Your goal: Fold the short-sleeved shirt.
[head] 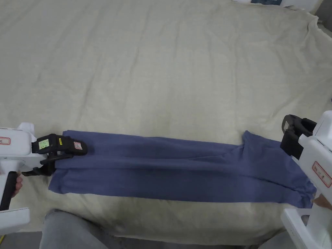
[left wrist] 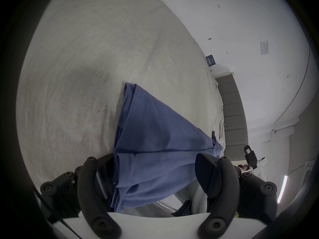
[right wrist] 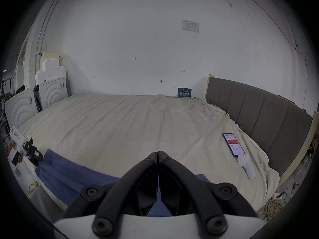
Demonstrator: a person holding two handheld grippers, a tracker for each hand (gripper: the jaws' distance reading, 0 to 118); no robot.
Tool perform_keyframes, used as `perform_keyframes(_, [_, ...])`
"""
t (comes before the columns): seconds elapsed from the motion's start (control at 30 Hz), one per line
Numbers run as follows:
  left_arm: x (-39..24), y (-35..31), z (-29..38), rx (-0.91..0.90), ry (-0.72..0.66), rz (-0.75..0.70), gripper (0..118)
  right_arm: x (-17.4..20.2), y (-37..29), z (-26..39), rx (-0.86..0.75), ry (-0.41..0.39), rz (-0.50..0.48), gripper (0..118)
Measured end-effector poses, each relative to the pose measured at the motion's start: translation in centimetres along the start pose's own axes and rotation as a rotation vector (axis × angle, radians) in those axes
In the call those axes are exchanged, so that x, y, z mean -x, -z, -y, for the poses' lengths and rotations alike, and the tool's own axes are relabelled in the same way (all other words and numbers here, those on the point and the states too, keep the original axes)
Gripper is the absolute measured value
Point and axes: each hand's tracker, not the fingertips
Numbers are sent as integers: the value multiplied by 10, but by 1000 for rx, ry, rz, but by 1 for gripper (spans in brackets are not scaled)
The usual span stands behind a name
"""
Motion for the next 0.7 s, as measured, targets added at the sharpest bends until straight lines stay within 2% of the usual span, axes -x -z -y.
perform_keyframes(0.07, [-1,2,0,-4,-4,18,88,0,1,2,7,-1,2,0])
perform_keyframes(0.1, [-2,4,0,0,2,29,79,0,2,2,11,0,2,0])
perform_keyframes(0.17, [-5,12,0,21,10,10,44,1,1,4,16,-1,4,0])
perform_keyframes(0.2, [-6,17,2,32,29,-27,33,1,2,4,18,-4,6,0])
perform_keyframes(0.23, [-7,22,3,43,49,-48,29,0,2,5,21,-7,9,0])
perform_keyframes(0.37, [-10,22,1,28,54,-63,16,-3,1,7,28,-6,12,0])
perform_keyframes(0.43, [-17,20,3,26,100,-110,11,-4,0,8,30,-3,14,0])
perform_keyframes(0.57, [-39,17,9,7,142,-224,5,-5,0,9,36,9,9,0])
perform_keyframes(0.7, [-68,7,16,-50,123,-301,4,-6,-3,7,24,10,-2,0])
